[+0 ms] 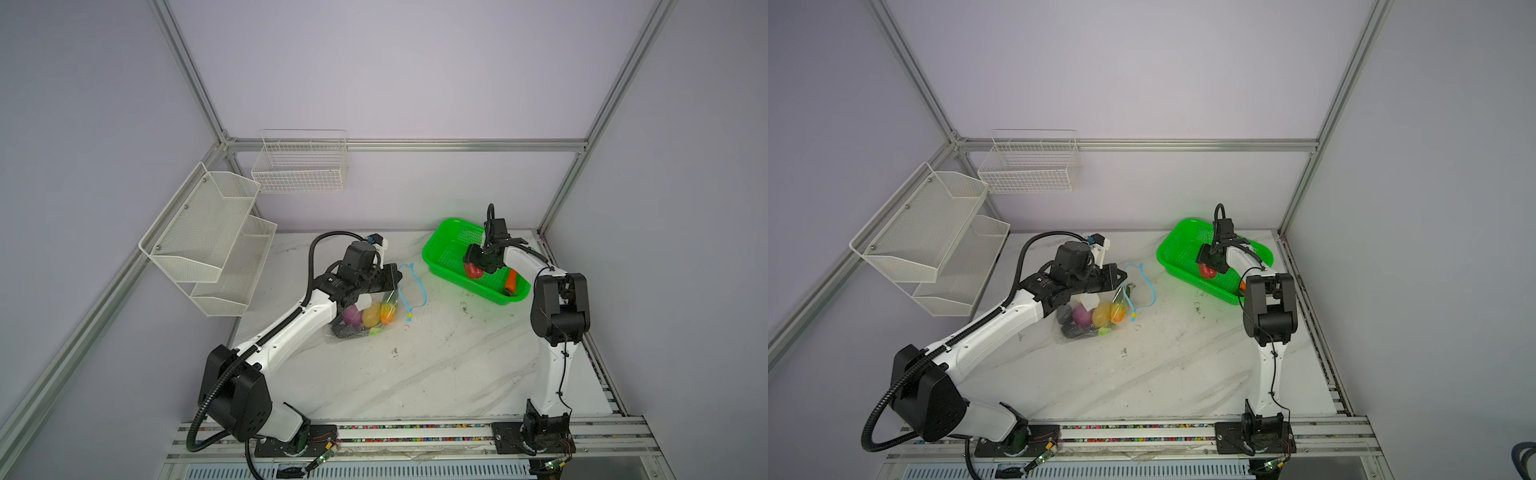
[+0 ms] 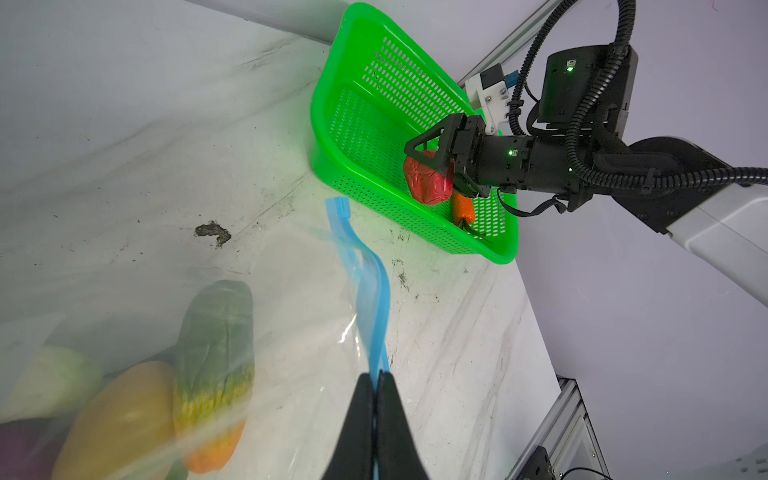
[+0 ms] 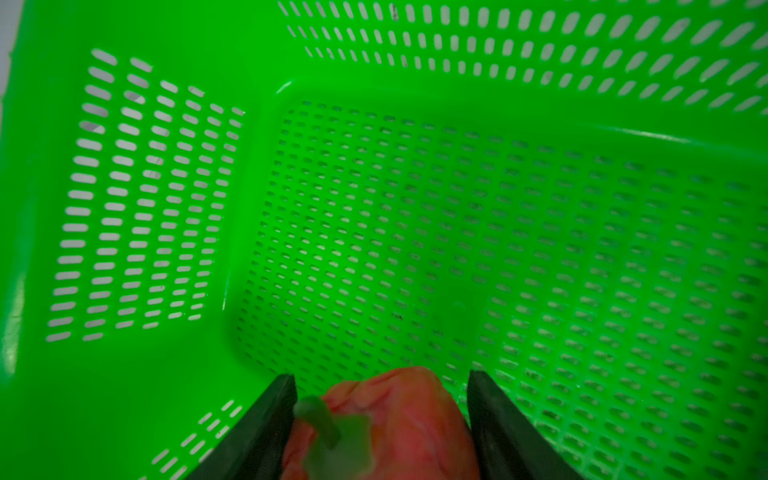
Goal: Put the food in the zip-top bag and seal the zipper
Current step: 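Lift the red pepper and carry it to the bag mouth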
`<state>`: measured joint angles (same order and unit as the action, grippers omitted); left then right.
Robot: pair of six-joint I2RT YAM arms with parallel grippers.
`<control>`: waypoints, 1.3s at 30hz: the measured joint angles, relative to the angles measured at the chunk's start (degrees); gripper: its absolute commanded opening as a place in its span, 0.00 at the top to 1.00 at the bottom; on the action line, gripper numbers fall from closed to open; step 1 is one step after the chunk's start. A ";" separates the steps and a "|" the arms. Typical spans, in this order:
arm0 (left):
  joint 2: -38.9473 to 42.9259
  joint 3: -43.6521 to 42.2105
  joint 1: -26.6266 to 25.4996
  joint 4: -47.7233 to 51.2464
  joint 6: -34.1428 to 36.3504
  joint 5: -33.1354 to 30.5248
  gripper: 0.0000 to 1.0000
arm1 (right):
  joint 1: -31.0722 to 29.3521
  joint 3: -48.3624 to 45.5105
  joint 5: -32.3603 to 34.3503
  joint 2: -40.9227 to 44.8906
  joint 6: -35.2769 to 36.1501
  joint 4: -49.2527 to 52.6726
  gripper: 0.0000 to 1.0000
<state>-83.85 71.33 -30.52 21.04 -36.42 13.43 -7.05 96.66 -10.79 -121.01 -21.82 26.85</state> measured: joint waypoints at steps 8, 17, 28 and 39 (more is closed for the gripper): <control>-0.02 0.00 0.00 0.00 0.00 -0.17 1.00 | 0.00 -1.68 -6.64 3.89 -2.58 -1.22 0.34; -0.02 0.00 0.00 0.00 0.00 -0.20 1.00 | -0.04 -6.40 -11.10 10.78 -5.90 -5.68 0.39; 0.00 0.00 0.00 -0.02 -0.02 -0.24 1.00 | -3.74 -24.20 -12.35 26.21 -21.38 -21.57 0.42; 0.00 0.00 0.00 -0.02 0.00 -0.28 1.00 | -14.32 -31.54 -11.06 29.99 -30.71 -34.10 0.42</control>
<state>-83.85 71.33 -30.52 21.02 -36.42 13.15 -21.37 65.12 -21.85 -91.02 -52.53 -7.25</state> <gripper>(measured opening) 0.047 0.580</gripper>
